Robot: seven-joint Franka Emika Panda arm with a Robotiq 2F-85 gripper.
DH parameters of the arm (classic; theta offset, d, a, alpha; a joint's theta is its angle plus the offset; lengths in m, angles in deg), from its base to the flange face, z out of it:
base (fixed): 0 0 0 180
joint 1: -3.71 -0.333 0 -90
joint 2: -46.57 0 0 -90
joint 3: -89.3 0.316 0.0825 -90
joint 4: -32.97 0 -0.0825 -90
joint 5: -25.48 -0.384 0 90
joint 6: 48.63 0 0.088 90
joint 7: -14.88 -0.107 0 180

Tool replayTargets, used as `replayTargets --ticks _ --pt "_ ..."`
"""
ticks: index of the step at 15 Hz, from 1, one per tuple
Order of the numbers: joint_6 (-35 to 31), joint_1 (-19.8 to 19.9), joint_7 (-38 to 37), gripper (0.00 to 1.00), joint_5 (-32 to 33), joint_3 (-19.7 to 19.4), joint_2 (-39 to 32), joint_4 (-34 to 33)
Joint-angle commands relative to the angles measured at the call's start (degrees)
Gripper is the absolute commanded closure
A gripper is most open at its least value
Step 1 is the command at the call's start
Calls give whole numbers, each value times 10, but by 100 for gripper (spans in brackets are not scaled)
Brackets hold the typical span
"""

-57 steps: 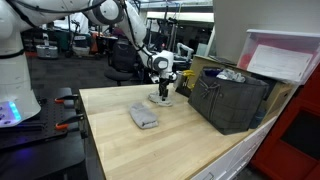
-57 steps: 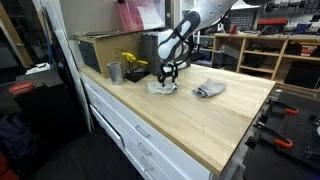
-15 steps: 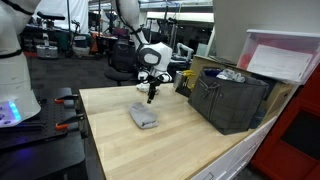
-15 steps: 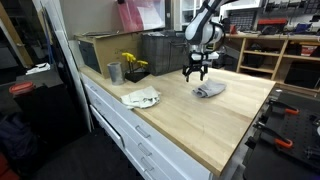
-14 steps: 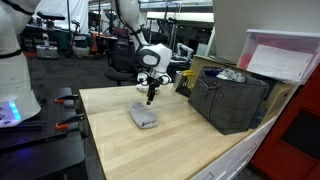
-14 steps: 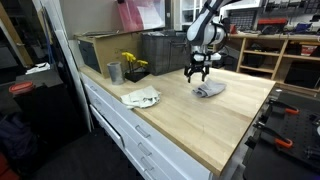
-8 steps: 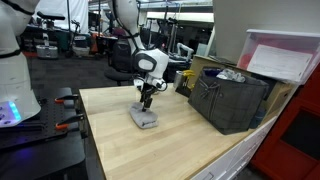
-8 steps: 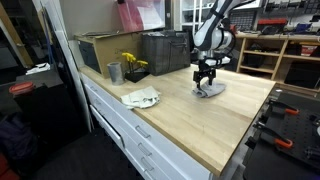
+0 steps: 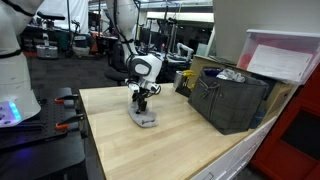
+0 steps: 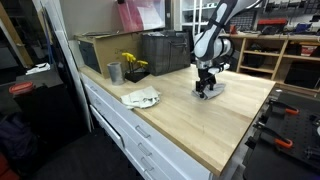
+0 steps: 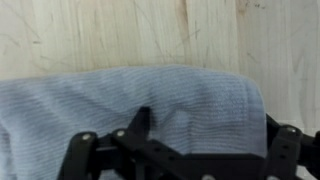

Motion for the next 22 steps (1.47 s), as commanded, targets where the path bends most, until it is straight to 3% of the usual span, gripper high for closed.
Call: replayTargets --ticks 1,4,13,22 --pt "-22 -11 -29 0 -13 12 -37 -19" --pt "-20 -15 -98 0 -65 27 -44 -34" --pt "-5 -89 -367 0 -135 -15 -39 -82" --pt "-37 -91 -557 0 -158 -76 -65 -53"
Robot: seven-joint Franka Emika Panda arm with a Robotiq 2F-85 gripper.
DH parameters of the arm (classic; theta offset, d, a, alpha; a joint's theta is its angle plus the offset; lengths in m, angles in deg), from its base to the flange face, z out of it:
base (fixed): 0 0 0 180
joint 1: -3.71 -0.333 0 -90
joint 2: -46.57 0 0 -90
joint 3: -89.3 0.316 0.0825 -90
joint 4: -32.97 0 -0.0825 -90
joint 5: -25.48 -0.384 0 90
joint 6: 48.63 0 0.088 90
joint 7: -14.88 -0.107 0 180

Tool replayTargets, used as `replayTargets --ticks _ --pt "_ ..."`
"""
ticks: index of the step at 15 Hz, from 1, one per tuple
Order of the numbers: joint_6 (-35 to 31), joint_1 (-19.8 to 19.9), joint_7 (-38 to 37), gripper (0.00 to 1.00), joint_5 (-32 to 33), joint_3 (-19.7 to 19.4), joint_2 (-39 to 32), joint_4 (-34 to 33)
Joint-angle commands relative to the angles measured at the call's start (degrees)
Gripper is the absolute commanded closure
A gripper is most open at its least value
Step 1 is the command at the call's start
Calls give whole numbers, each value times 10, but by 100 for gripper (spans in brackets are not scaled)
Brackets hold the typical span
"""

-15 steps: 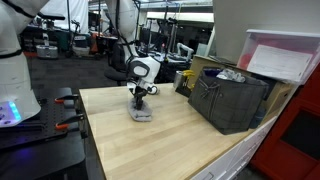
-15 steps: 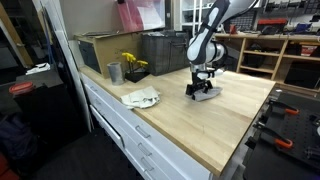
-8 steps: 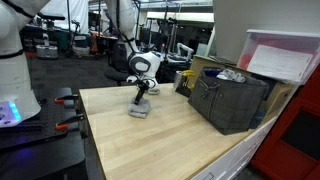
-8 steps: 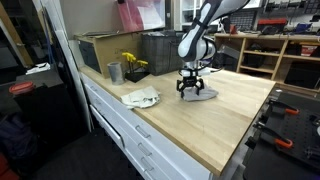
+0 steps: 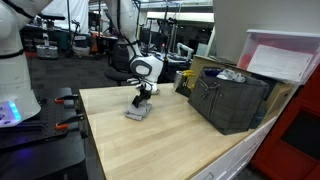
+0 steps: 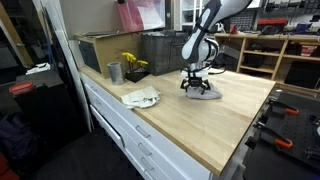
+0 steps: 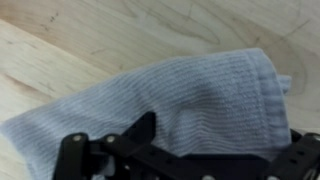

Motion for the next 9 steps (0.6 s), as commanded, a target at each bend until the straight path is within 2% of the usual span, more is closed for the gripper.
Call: replayTargets --ticks 1,7,9 --pt "-21 2 -72 0 -7 -32 -13 19" --pt "-6 19 -185 0 -5 -83 13 42" --pt "-3 32 -216 0 -17 -83 33 52"
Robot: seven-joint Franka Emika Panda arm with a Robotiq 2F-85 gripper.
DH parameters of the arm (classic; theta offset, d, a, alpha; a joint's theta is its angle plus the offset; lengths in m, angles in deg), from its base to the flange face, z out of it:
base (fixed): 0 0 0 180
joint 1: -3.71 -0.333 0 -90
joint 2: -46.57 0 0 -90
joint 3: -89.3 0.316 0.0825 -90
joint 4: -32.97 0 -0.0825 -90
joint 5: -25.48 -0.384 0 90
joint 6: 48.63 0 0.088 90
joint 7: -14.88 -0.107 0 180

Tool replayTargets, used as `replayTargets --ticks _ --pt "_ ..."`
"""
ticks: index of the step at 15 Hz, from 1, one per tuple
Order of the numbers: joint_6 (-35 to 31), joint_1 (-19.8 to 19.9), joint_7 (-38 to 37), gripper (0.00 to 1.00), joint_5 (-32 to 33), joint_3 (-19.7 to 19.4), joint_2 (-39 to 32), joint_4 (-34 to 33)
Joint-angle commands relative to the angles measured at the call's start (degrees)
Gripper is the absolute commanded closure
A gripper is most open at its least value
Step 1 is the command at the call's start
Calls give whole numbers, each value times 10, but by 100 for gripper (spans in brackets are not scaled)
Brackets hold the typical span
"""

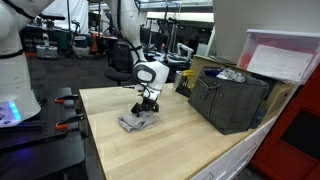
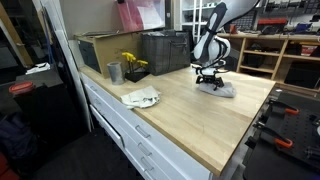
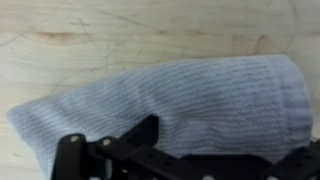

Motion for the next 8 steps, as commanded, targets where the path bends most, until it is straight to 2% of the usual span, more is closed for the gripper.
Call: replayTargets --ticks 1,4,8 --pt "-1 26 -55 0 -26 4 58 38" --pt "-13 33 -70 0 -48 11 116 62" --pt "-11 36 -50 0 -33 15 191 94"
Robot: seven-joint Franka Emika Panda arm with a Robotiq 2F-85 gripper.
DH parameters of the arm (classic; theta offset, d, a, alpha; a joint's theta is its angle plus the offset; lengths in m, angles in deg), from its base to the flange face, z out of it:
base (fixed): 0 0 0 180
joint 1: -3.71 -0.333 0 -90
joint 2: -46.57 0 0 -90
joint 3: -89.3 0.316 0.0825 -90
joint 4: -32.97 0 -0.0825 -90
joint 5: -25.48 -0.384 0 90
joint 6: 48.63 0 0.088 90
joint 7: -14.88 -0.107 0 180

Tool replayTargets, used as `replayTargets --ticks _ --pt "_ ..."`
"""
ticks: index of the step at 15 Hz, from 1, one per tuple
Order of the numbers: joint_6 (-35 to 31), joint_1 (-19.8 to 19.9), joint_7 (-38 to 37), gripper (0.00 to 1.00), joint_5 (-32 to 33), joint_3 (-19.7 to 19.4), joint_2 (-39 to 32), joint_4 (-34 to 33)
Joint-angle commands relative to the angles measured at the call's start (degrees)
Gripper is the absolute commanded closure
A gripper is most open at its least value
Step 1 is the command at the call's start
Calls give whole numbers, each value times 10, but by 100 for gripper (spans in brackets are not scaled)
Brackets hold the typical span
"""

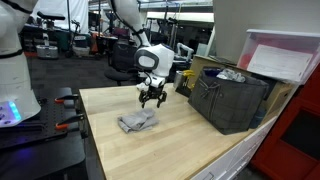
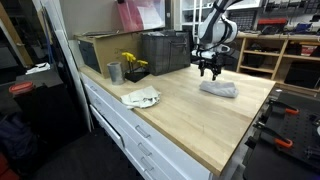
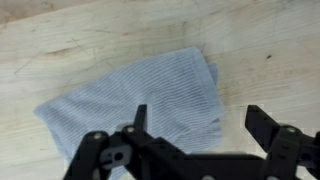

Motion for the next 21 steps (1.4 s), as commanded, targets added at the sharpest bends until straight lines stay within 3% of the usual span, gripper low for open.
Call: replayTargets --ticks 1,6,12,18,21 --pt "-1 15 20 0 13 19 87 58" --pt "-2 53 212 0 4 67 105 87" --pt "24 56 387 0 52 59 104 104" --pt "8 36 379 0 69 58 86 90" --pt "-4 41 403 0 108 40 56 61"
